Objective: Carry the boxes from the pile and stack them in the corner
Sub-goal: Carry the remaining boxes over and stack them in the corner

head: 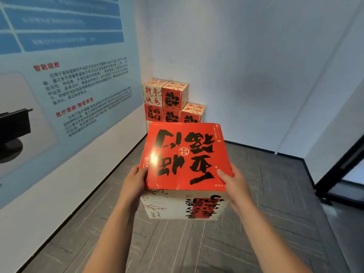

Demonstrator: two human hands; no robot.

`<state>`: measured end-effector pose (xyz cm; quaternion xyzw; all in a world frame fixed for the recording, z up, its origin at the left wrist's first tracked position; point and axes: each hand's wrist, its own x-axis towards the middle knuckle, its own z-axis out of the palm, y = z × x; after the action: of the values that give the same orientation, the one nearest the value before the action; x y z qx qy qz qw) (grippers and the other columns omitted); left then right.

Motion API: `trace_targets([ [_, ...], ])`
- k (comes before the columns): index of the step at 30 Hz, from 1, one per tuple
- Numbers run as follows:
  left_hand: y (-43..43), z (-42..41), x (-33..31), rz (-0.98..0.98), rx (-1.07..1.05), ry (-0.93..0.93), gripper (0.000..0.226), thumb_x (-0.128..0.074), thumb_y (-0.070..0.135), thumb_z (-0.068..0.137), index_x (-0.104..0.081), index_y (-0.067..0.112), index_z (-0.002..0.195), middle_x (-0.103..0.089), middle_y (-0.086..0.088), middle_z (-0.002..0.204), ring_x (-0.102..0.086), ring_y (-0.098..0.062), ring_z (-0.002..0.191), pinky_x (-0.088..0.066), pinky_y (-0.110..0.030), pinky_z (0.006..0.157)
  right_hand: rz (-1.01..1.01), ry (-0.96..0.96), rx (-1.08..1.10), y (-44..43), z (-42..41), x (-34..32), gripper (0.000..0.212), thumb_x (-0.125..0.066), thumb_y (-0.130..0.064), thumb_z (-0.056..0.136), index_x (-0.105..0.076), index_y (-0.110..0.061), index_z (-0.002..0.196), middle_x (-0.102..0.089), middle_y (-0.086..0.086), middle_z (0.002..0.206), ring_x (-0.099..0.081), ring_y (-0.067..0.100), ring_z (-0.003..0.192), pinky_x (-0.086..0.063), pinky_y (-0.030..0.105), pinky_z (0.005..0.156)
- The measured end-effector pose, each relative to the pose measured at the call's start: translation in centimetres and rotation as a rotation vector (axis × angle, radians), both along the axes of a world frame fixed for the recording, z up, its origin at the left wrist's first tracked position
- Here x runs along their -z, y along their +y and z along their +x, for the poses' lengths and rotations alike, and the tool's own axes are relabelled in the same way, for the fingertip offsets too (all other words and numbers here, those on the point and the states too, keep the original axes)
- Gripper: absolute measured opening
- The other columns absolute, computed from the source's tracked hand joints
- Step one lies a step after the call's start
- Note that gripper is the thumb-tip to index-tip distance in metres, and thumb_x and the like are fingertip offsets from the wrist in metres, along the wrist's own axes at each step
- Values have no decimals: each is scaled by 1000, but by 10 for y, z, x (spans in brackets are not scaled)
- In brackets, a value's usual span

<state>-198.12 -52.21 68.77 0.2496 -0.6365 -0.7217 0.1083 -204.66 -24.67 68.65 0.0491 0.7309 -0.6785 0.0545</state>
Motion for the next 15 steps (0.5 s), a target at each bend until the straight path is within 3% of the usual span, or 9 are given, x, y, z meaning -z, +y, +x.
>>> trace_targets([
  [3,-20,-59,-1,-35,87,-5,39,-58,46,85,-74,19,108,-78,-10,102,-73,-28,92,-51,-43,82,-24,-4,26,-14,-55,3,38,-65,-26,103,-61,-38,139,-78,-9,117,-77,18,102,-60,54,95],
  [7,-42,-135,8,3,154,-6,29,-54,36,100,-74,20,113,-78,-8,107,-74,-27,96,-51,-38,80,-43,-17,38,-35,-130,11,37,-66,-22,103,-64,-35,137,-79,-7,115,-78,19,102,-60,54,96],
  [11,-60,-220,13,21,216,-8,29,-62,27,95,-72,17,121,-77,-10,113,-73,-31,105,-53,-48,92,-69,-28,39,-56,-216,23,32,-67,-21,101,-68,-48,118,-79,-7,116,-77,21,106,-59,55,99],
  [13,-69,-267,12,10,191,-17,39,-66,26,87,-67,15,124,-77,-10,110,-74,-31,101,-53,-52,93,-95,-35,39,-66,-267,26,32,-69,-22,100,-68,-47,121,-79,-7,116,-77,21,105,-59,55,98],
  [15,-83,-318,11,10,122,-40,41,-66,24,87,-60,11,125,-78,-10,104,-75,-27,90,-56,-48,85,-134,-41,38,-81,-322,25,33,-69,-19,100,-68,-45,121,-80,-6,114,-78,21,102,-60,53,97],
])
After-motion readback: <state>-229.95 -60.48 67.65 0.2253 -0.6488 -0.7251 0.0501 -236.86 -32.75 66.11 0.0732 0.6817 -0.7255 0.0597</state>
